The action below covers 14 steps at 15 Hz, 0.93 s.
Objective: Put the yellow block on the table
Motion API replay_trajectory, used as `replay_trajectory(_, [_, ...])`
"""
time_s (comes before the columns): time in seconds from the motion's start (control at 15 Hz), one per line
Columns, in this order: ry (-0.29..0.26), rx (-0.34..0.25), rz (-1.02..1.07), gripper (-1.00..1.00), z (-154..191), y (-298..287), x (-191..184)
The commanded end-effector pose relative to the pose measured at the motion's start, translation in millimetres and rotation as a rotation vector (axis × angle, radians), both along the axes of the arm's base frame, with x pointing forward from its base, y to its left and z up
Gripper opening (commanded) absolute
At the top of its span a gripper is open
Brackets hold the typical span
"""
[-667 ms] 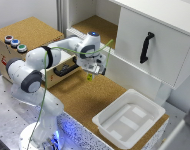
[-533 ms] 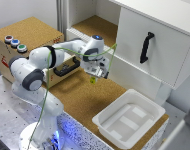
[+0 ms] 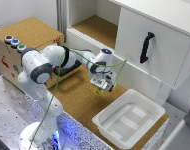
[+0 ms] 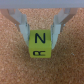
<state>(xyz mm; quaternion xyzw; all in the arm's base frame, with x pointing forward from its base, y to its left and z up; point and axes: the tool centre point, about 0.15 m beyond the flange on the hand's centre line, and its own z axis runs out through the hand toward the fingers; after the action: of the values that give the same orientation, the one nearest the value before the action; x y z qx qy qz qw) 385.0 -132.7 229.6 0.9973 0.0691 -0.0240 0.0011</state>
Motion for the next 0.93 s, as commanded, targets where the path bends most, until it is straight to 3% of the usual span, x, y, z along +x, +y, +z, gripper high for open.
replay_trajectory(0.0, [-0.035,0.064,-0.074,-1.00,-26.2,-11.8,18.5])
replay_trajectory(0.27, [0.001,0.090,-0.073,-1.00,-29.0,-4.9,21.9])
replay_trajectory(0.33, [-0.002,0.089,-0.071,1.00,-25.9,-1.7,19.1])
replay_trajectory(0.53, [-0.044,0.101,-0.085,1.00,-7.8,5.3,6.7])
replay_trajectory(0.67, [-0.108,0.177,-0.114,1.00,-1.5,9.0,-1.9])
replay_trajectory(0.87, [-0.151,0.158,-0.037,1.00,25.1,25.7,-1.3])
